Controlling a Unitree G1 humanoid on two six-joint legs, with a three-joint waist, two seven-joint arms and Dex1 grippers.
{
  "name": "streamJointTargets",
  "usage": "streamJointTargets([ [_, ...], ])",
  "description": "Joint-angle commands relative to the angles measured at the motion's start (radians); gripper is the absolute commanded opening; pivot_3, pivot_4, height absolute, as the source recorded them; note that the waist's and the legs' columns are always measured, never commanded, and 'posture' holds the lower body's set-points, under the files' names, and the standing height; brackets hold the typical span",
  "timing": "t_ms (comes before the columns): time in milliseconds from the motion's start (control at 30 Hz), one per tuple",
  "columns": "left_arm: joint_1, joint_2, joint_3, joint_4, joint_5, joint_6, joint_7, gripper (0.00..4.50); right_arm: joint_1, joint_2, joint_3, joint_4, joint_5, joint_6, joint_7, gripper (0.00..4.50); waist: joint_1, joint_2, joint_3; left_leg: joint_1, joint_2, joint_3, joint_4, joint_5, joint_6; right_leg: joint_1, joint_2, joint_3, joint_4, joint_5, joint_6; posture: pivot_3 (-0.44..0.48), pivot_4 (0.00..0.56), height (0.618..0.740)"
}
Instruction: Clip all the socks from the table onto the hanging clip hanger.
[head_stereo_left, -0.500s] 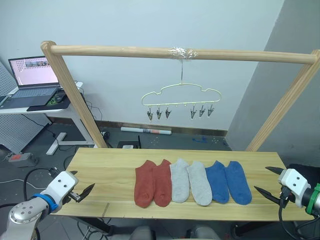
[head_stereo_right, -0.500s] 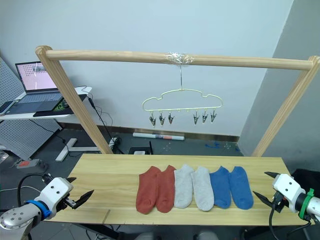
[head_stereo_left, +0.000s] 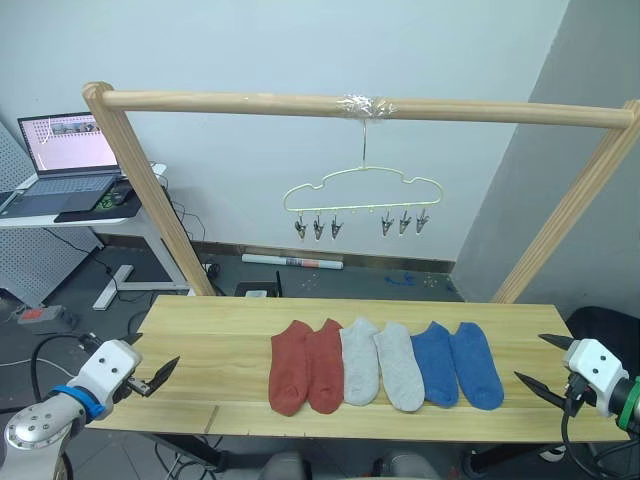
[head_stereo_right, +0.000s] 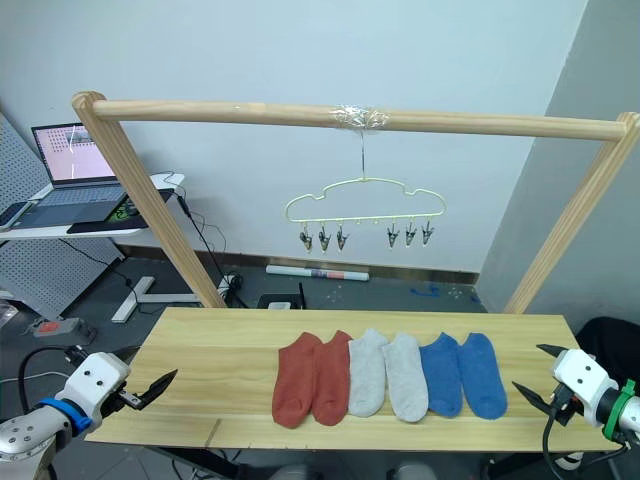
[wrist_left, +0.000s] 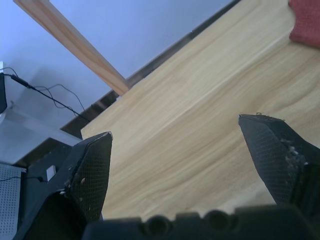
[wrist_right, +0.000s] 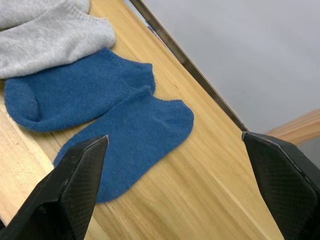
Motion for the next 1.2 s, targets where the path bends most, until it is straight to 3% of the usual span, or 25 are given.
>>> streamJointTargets([
  [33, -0.021, 0.007, 0.022, 0.007, -0.028, -0.037, -0.033, 4.49, -0.016, -0.009, -0.029, 0.001, 0.004, -0.027, -0.008, 4.50, -0.001, 0.000, 0.000, 0.001, 0.000, 0.000, 0.000, 0.000, 0.000, 0.001, 0.000, 0.000, 0.000, 0.000, 0.000, 0.013, 0.006, 0.740],
  [400, -0.053, -0.009, 0.014, -0.026, -0.068, -0.020, -0.082, 4.49, -0.004, 0.000, -0.038, -0.023, 0.029, -0.005, -0.015, 4.50, -0.003, 0.000, 0.001, 0.009, 0.001, 0.001, -0.001, 0.000, 0.000, 0.006, 0.000, 0.000, 0.000, -0.002, -0.003, -0.002, 0.019, 0.740],
  [733, -0.016, -0.104, -0.023, -0.267, -0.132, 0.151, -0.063, 4.49, 0.103, 0.037, -0.065, -0.187, 0.035, 0.035, -0.060, 4.50, -0.004, 0.001, 0.030, 0.009, 0.004, 0.004, -0.002, -0.001, -0.001, 0.007, 0.000, 0.000, 0.000, -0.003, -0.004, -0.043, 0.091, 0.740],
  [1000, -0.159, -0.207, -0.056, -0.466, -0.174, 0.303, 0.049, 4.49, 0.194, 0.116, -0.041, -0.612, 0.091, 0.202, -0.120, 4.50, -0.008, 0.001, 0.123, 0.008, 0.014, 0.018, -0.001, 0.000, -0.001, 0.004, 0.000, 0.000, 0.000, -0.003, -0.005, -0.143, 0.228, 0.740],
  [1133, -0.264, -0.280, -0.094, -0.546, -0.173, 0.379, 0.148, 4.49, 0.105, 0.150, 0.007, -0.834, 0.155, 0.381, -0.201, 4.50, -0.019, -0.003, 0.156, 0.004, 0.014, 0.019, -0.001, -0.002, -0.003, 0.003, 0.000, 0.000, -0.001, 0.000, 0.004, -0.150, 0.263, 0.740],
  [1200, -0.307, -0.316, -0.102, -0.583, -0.176, 0.427, 0.205, 4.49, 0.029, 0.163, 0.041, -0.917, 0.183, 0.477, -0.244, 4.50, -0.033, -0.008, 0.169, -0.005, 0.014, 0.019, -0.001, -0.002, -0.004, -0.005, 0.000, 0.000, -0.001, 0.000, 0.006, -0.155, 0.281, 0.740],
])
